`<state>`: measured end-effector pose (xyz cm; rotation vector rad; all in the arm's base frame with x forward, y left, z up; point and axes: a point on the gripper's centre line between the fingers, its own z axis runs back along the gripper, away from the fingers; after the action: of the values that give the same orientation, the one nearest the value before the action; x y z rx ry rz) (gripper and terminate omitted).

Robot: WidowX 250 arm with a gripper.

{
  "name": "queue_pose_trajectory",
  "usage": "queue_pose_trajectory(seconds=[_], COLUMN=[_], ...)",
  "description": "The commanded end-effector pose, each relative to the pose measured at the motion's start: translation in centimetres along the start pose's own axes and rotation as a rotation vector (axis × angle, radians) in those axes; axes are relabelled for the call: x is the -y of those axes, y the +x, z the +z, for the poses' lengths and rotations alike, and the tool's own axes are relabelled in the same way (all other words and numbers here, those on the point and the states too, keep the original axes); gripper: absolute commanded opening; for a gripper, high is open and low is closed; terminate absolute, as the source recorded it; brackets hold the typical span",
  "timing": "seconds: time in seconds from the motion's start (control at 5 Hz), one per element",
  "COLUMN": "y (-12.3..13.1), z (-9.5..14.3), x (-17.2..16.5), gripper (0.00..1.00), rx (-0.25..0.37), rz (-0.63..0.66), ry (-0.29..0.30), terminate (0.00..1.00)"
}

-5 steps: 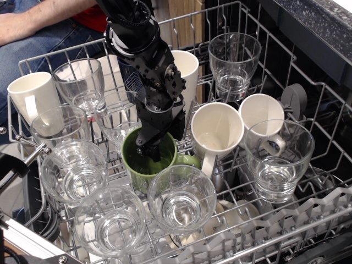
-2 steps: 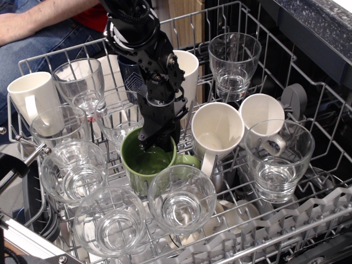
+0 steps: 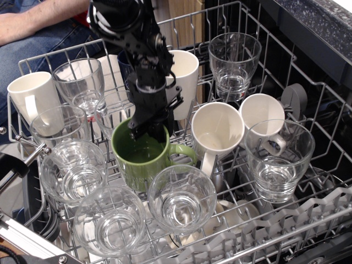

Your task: Pick up green mug

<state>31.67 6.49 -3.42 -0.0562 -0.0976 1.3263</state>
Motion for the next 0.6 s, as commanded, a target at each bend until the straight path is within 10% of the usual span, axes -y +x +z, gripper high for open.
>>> queue_pose_trajectory(seconds=[0.0,0.4], y=[-0.9,-1.9], z=[6.8,11.4], x=[1.6,1.8], gripper=[0.00,0.00], rx=[0.051,-0.006], rz=[-0.088,-0.083], ry=[-0.026,0.063], terminate=[0.00,0.00])
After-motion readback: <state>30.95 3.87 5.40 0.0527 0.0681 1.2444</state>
